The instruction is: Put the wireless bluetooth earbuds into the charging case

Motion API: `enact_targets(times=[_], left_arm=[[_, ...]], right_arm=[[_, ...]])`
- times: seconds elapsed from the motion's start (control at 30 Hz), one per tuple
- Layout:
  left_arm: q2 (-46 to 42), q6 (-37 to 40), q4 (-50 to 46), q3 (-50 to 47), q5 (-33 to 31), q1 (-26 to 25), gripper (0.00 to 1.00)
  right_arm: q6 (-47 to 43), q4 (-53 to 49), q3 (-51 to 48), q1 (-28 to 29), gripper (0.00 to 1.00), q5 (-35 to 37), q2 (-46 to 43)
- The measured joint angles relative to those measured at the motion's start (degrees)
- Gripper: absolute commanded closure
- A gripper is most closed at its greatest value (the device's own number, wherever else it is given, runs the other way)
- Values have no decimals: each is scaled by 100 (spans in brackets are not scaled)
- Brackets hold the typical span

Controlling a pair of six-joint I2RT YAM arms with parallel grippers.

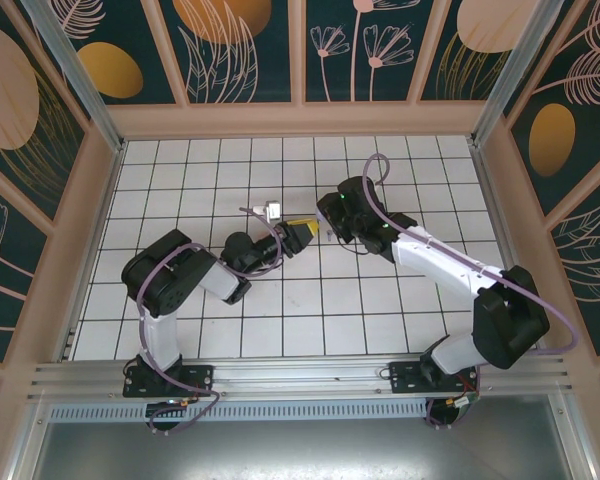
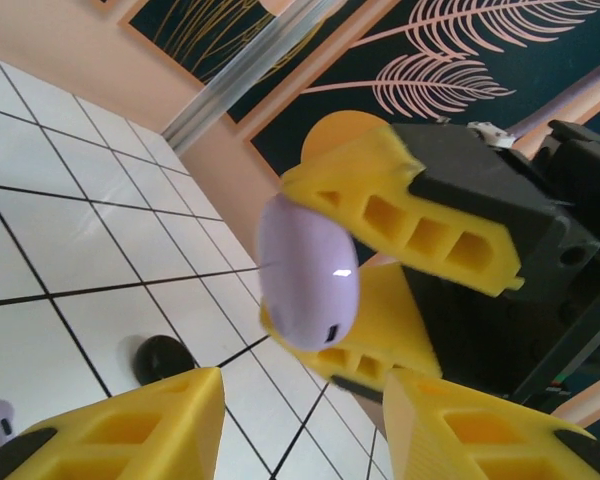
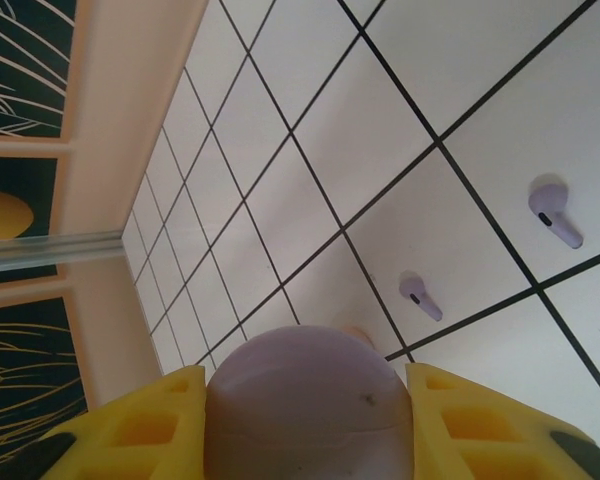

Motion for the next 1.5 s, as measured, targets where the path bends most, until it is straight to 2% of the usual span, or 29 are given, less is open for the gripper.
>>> enact_targets(times=[0.6,1.07,1.27,1.3,1.37,1.43,1.5], left_arm=[[321,-17,9,422,-4,-24,57],[391,-33,52,490,-28,-26,84],[424,-39,98,494,-83,-26,100],[428,-55,109,494,-96,-33,100],[431,-61,116,496,-116,-37,100],[433,-72,120,498,-111,-39,100],[433,-98,136,503,-131,-59,100]], right_arm=[[15,127,13,142,72,-101,28],[15,125,13,160,73,-4,50],[17,125,13,177,73,57,50],[17,125,13,181,72,66,50],[20,125,13,181,63,79,50],[74,125,13,181,43,90,50],[101,125,24,181,31,81,48]])
